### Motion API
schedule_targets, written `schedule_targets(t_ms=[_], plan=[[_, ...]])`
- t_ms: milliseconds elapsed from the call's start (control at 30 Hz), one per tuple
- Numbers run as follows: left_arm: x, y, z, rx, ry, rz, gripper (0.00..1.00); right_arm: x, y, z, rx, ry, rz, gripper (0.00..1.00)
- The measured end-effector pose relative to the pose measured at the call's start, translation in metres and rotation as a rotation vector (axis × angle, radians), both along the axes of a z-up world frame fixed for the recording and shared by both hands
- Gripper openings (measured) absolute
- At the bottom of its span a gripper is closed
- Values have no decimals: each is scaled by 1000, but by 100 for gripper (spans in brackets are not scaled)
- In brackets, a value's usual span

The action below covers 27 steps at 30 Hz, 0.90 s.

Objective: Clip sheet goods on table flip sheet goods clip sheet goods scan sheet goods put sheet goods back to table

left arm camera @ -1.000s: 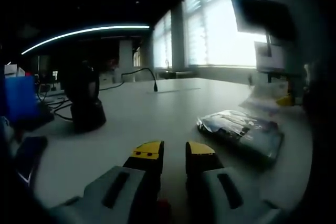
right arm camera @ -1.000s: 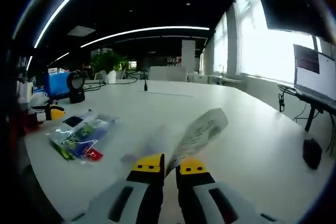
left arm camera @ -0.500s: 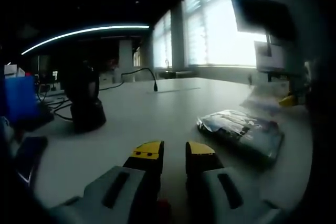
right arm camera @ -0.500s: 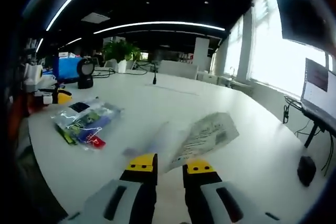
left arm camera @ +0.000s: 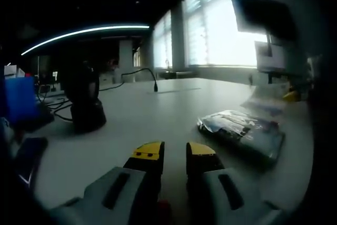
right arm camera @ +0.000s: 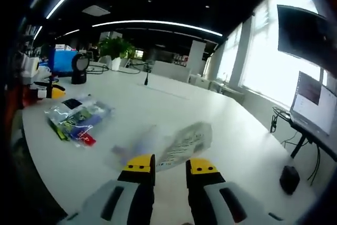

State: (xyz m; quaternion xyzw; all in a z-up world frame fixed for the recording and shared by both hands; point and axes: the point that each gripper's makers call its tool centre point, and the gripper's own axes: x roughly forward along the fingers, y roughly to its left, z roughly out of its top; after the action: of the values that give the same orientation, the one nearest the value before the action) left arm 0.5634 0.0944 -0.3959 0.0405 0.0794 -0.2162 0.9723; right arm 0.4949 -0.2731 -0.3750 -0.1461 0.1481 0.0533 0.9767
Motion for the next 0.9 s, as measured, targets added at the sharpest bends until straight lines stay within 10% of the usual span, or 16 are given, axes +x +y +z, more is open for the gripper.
schedule_targets(t_ms=[900], plan=[[-1,0,0,2,1,3,10,0,-41,26,57,-110,-106,10]])
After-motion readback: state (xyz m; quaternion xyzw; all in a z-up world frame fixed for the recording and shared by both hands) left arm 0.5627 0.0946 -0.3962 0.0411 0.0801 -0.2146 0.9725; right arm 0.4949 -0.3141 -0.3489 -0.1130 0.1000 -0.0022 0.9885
